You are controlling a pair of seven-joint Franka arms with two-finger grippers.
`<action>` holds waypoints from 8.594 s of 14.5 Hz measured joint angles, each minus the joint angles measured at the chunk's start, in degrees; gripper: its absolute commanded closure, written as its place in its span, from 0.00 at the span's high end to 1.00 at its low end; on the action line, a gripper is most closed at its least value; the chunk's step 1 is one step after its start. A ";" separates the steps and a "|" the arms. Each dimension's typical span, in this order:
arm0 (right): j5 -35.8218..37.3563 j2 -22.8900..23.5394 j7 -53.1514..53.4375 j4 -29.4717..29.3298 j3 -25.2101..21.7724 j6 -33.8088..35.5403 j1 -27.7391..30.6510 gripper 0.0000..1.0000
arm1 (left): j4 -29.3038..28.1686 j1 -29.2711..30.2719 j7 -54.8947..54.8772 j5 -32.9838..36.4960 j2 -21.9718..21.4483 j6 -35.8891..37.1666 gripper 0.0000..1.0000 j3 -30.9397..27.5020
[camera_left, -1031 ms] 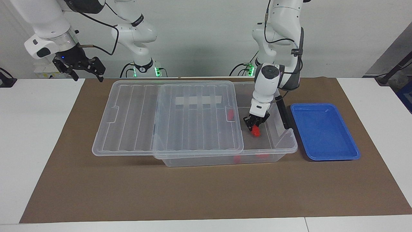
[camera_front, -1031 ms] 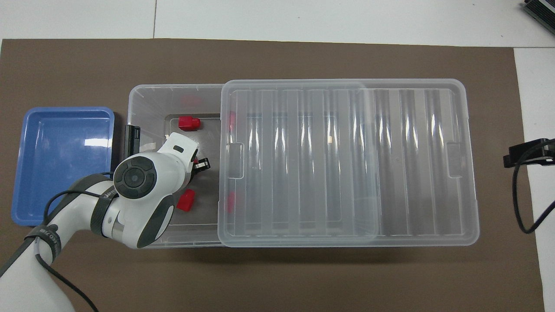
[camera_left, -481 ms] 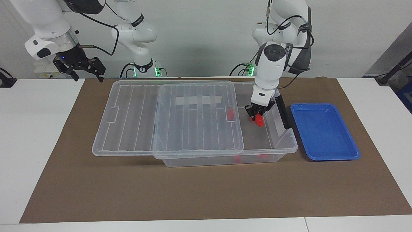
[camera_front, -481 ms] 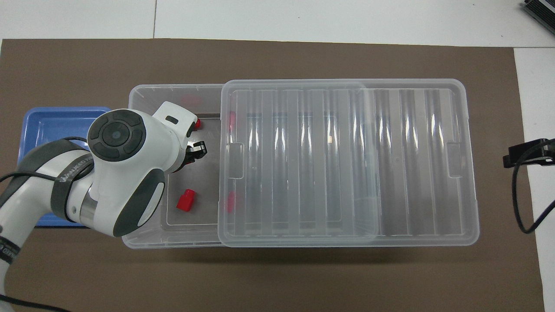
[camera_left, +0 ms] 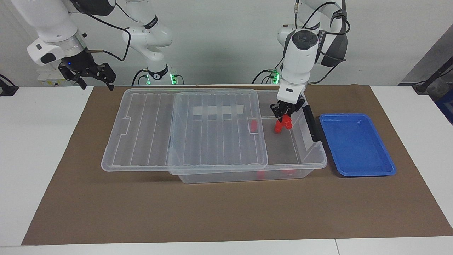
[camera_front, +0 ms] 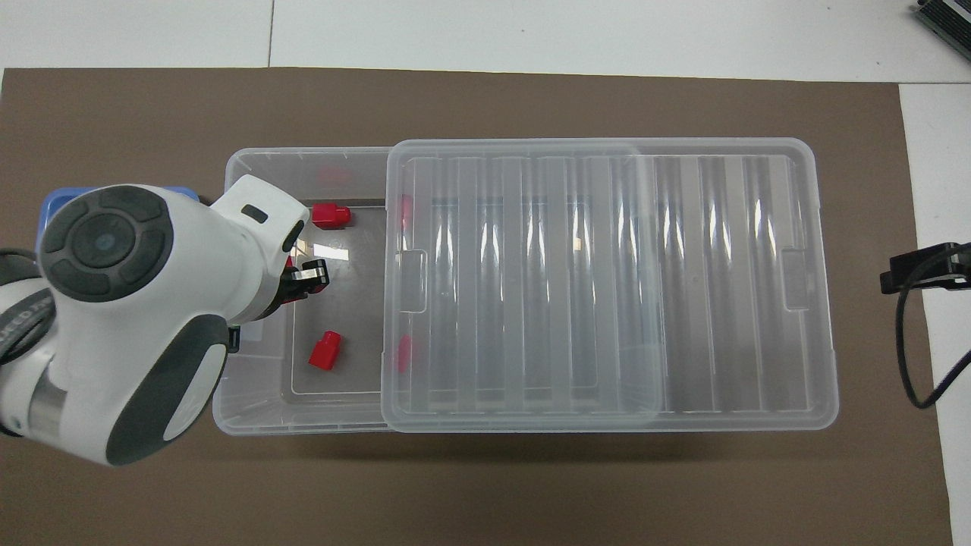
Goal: Place red block in blue tray from box
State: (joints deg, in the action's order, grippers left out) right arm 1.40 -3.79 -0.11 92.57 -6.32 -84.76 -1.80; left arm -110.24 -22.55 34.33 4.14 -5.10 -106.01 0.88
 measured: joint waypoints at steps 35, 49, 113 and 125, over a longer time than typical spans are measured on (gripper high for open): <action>2.20 3.65 -10.90 23.17 0.32 -36.22 0.97 0.00 | -13.29 34.89 -52.54 -2.53 1.77 -20.59 0.04 -0.72; -1.44 3.65 -9.40 23.12 0.41 -36.51 -6.22 0.00 | -18.09 31.11 -40.65 -3.51 3.89 -28.91 0.04 -0.14; -0.42 0.06 3.40 1.31 0.84 -1.63 -0.12 1.00 | -0.62 30.69 -42.12 -3.61 -3.01 -3.06 1.00 2.02; -0.42 0.51 4.04 1.28 1.44 -1.85 -0.26 1.00 | 9.07 17.29 -30.94 -3.67 -0.22 17.92 1.00 -0.14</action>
State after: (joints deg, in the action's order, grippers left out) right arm 0.99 -3.28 3.93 93.85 -4.87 -86.60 -2.06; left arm -101.17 -5.26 3.39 0.46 -5.32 -88.08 0.74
